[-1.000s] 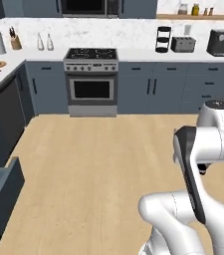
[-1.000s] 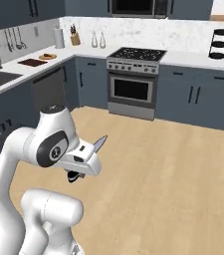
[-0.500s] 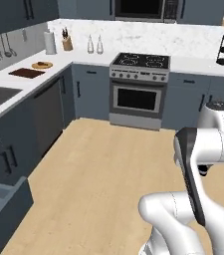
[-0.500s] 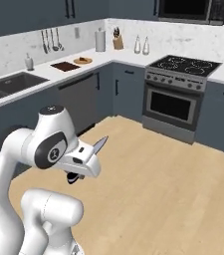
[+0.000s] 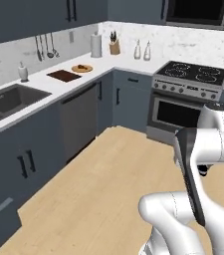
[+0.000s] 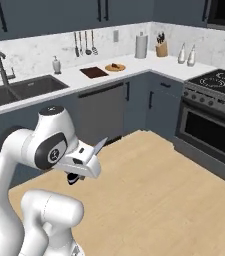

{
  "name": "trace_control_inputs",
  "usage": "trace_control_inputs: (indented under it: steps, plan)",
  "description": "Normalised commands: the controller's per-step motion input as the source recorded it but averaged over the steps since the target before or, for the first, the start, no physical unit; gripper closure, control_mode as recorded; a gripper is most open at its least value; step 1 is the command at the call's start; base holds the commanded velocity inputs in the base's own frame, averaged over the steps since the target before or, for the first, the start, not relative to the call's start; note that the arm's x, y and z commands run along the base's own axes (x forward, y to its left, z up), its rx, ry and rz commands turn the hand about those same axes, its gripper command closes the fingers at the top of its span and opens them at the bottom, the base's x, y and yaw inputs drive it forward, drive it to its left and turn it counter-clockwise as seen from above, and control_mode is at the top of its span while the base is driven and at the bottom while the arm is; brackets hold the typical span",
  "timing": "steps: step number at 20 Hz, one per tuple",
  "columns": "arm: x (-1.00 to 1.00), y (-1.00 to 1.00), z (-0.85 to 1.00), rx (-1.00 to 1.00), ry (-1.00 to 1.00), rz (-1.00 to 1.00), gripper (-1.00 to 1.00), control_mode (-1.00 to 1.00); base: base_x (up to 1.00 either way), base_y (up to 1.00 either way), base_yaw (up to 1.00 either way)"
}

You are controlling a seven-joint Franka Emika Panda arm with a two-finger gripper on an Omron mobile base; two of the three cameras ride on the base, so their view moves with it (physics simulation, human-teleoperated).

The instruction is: Pick up the knife from the drawer and place it on the cutting board. Then place the meat from the plate to the cutting board.

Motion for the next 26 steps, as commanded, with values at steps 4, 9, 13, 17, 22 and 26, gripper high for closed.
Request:
trace_control_inputs:
  steps: [4,9,13,17,22,26]
  plan:
    - [0.00,0.00,0.00,0.00,0.00,0.00,1.00,1.00,1.00,-0.71,0.44]
    - [0.00,0.00,0.00,0.00,0.00,0.00,1.00,1.00,1.00,-0.67,0.48]
    - [0.00,0.00,0.00,0.00,0.00,0.00,1.00,1.00,1.00,-0.79,0.40]
    - [0.00,0.00,0.00,0.00,0.00,0.00,1.00,1.00,1.00,-0.64,0.29]
    - [0.00,0.00,0.00,0.00,0.00,0.00,1.00,1.00,1.00,-0.39,0.22]
    - [0.00,0.00,0.00,0.00,0.00,0.00,1.00,1.00,1.00,-0.09,0.29]
